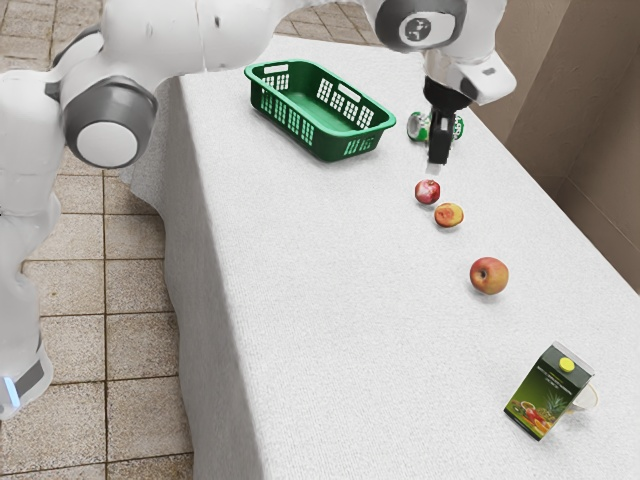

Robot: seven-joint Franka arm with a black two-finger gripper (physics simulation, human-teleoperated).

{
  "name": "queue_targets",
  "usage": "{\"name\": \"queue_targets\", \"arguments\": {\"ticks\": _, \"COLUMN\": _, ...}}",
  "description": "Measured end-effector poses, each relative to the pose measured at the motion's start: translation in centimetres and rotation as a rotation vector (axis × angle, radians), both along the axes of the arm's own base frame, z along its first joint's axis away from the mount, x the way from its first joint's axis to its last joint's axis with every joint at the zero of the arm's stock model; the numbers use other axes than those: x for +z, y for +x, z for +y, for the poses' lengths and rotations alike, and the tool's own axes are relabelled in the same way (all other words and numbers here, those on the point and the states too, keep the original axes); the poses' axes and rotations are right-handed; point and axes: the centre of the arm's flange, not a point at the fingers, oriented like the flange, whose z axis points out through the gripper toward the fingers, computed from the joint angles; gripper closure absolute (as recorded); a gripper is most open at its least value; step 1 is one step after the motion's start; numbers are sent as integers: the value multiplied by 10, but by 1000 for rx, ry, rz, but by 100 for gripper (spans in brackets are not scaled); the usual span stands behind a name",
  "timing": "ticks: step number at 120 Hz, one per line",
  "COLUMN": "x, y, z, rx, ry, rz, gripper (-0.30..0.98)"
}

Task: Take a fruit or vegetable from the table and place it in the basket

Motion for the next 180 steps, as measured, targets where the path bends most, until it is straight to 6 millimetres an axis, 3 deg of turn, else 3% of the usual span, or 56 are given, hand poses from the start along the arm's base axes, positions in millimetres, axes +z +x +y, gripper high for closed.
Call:
{"name": "queue_targets", "arguments": {"ticks": 16, "x": -37, "y": 26, "z": -27, "rx": -37, "ry": -1, "rz": -10, "gripper": 2}}
{"name": "queue_targets", "arguments": {"ticks": 31, "x": -56, "y": 38, "z": -48, "rx": -72, "ry": -26, "rz": -20, "gripper": 2}}
{"name": "queue_targets", "arguments": {"ticks": 46, "x": -92, "y": 54, "z": -61, "rx": -92, "ry": -32, "rz": -2, "gripper": 2}}
{"name": "queue_targets", "arguments": {"ticks": 60, "x": -119, "y": 66, "z": -46, "rx": -71, "ry": -87, "rz": 24, "gripper": 2}}
{"name": "queue_targets", "arguments": {"ticks": 75, "x": -134, "y": 64, "z": -46, "rx": -52, "ry": -118, "rz": 80, "gripper": 2}}
{"name": "queue_targets", "arguments": {"ticks": 95, "x": -176, "y": 74, "z": -35, "rx": -18, "ry": -154, "rz": 61, "gripper": 2}}
{"name": "queue_targets", "arguments": {"ticks": 116, "x": -183, "y": 97, "z": -14, "rx": 6, "ry": -218, "rz": -135, "gripper": 2}}
{"name": "queue_targets", "arguments": {"ticks": 136, "x": -176, "y": 110, "z": 17, "rx": -23, "ry": -296, "rz": -256, "gripper": 2}}
{"name": "queue_targets", "arguments": {"ticks": 153, "x": -212, "y": 122, "z": 47, "rx": -15, "ry": -301, "rz": -246, "gripper": 2}}
{"name": "queue_targets", "arguments": {"ticks": 180, "x": -231, "y": 138, "z": 49, "rx": -24, "ry": -341, "rz": -271, "gripper": 2}}
